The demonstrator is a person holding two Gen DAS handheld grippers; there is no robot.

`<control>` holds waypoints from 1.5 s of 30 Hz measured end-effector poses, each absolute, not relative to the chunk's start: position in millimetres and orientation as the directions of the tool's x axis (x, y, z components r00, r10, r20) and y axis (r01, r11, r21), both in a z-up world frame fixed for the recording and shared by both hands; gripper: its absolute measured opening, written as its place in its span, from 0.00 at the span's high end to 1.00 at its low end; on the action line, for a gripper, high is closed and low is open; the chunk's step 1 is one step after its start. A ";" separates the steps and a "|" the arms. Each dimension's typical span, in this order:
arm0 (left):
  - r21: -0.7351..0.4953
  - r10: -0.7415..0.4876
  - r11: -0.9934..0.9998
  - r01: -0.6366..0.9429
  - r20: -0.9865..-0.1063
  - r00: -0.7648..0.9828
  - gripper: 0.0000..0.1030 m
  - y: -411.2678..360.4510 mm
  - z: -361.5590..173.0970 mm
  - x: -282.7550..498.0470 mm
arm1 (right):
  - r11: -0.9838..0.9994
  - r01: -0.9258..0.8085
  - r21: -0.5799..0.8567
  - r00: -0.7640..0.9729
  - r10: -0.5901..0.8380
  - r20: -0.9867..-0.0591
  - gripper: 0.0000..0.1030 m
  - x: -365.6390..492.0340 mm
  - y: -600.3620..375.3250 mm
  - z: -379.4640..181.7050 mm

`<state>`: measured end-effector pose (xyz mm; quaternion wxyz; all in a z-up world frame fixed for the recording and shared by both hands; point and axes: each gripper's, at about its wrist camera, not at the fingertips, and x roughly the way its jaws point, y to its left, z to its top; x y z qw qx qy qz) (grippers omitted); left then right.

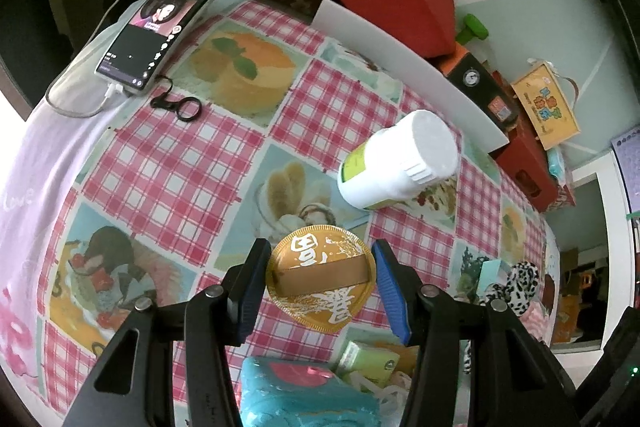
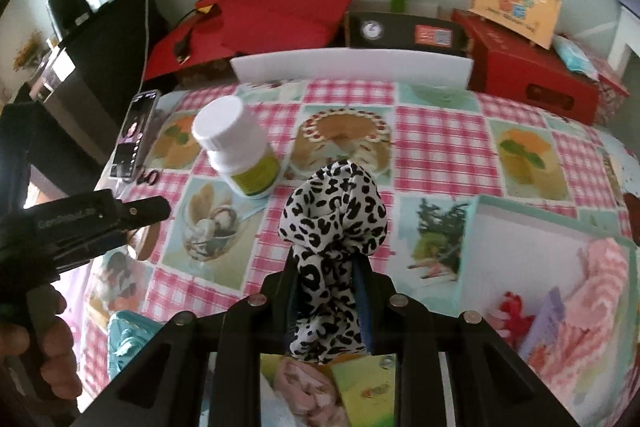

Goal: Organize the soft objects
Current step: 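Carry the tin to the tray with the left gripper while the right carries the scrunchie there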

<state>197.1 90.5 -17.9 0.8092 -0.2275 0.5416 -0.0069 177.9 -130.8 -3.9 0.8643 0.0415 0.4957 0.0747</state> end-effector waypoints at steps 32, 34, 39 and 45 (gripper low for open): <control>-0.333 -0.366 0.930 0.152 -0.852 0.375 0.48 -73.0 12.4 181.1 | 0.889 0.439 0.134 0.598 -0.177 -0.782 0.74 122.3 -353.8 44.2; -0.332 -0.382 0.923 0.193 -0.849 0.364 0.48 -88.6 12.2 177.1 | 0.875 0.464 0.137 0.592 -0.191 -0.783 0.74 117.8 -363.6 45.0; -0.329 -0.419 0.897 0.294 -0.844 0.335 0.48 -127.2 7.0 168.3 | 0.857 0.493 0.148 0.589 -0.204 -0.782 0.74 110.1 -378.9 46.7; -0.318 -0.439 0.880 0.353 -0.830 0.345 0.48 -158.2 -1.7 168.0 | 0.865 0.473 0.166 0.581 -0.165 -0.797 0.73 116.3 -379.1 35.8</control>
